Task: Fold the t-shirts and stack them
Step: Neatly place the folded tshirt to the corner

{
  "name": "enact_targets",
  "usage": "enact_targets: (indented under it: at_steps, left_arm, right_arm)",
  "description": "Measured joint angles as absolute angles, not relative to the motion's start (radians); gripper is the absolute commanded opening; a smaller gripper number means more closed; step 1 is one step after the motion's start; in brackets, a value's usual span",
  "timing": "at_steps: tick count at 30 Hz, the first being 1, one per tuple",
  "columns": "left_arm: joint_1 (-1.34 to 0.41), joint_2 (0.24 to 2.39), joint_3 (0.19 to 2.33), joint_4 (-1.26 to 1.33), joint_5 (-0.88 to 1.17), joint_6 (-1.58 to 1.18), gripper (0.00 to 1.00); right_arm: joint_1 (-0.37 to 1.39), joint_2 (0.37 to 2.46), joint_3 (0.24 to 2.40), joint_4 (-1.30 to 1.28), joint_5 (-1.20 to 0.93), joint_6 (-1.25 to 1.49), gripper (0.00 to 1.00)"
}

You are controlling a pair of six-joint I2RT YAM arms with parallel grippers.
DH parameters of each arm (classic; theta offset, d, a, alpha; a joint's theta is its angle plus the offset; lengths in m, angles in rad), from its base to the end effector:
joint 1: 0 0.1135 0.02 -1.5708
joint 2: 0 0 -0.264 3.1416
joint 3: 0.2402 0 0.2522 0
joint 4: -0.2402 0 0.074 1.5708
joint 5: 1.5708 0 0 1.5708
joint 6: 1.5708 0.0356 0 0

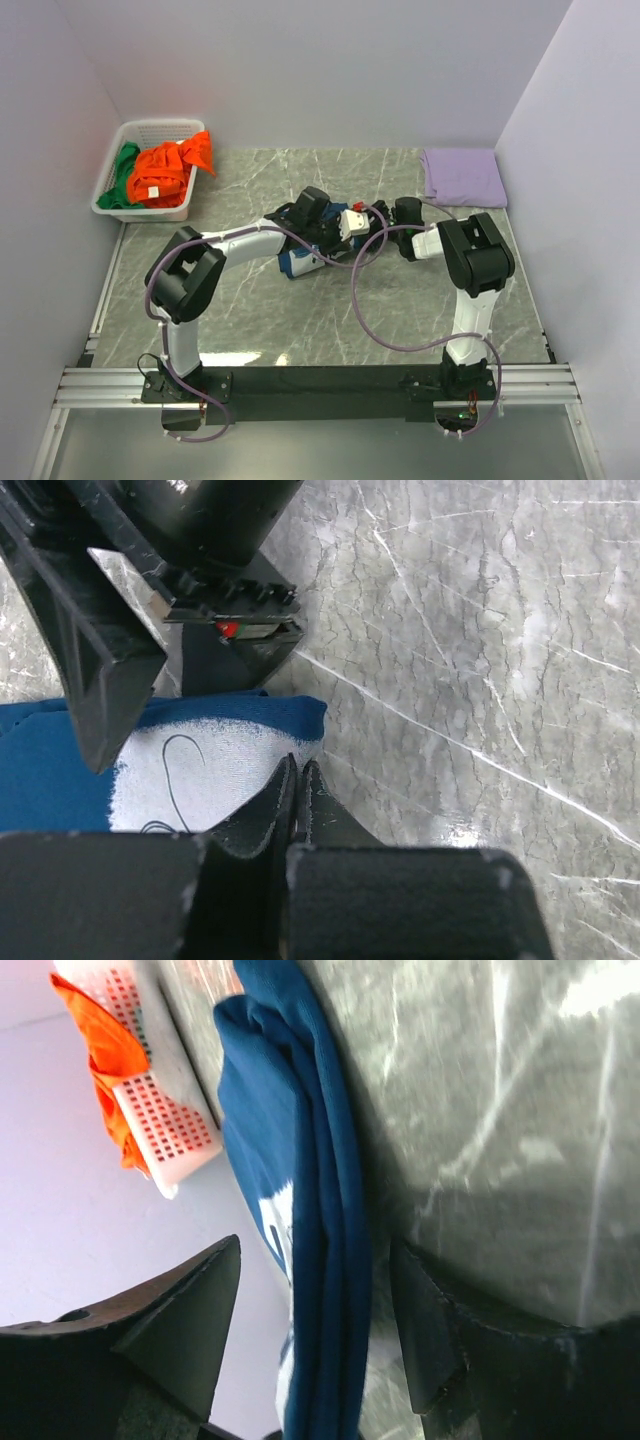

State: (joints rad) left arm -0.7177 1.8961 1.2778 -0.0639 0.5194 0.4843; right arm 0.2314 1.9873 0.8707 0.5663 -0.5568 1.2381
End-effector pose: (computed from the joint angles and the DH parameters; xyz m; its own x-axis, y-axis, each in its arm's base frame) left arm 0.3049 -0.2897 0.2044 -0.0194 0.5535 -0.8326 0.9833 0.1615 0.0844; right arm 0.3627 0.1048 0.1066 -0.7647 0.6442 -0.0172 0.2743 0.3495 0.8959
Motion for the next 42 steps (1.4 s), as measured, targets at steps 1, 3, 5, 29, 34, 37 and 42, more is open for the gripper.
enact_targets:
  at_steps: [1,3,5,29,34,37,42]
  left_arm:
    - [-0.718,1.900,1.280,-0.064,0.520,0.483,0.01]
    - [-0.718,1.906,1.288,-0.064,0.523,0.480,0.01]
    - [-0.718,1.914,1.297,-0.064,0.525,0.476,0.01]
    - [-0.643,1.871,1.331,-0.212,0.553,0.374,0.42]
    - [-0.524,1.762,1.330,-0.316,0.560,0.315,0.68]
    - [-0.468,1.693,1.326,-0.366,0.554,0.287,0.70]
    - [-0.435,1.594,1.272,-0.424,0.532,0.250,0.79]
  right_arm:
    - [0.232,1.994,0.876,0.572,-0.555,1.243,0.67]
    - [0.235,2.005,0.884,0.582,-0.548,1.253,0.66]
    - [0.242,2.014,0.892,0.587,-0.540,1.263,0.64]
    - [0.236,2.032,1.201,0.123,-0.372,0.800,0.00]
    - [0.175,2.026,1.352,-0.056,-0.300,0.576,0.00]
    - [0.133,2.036,1.471,-0.155,-0.277,0.460,0.00]
    - [0.053,2.101,1.695,-0.262,-0.265,0.285,0.00]
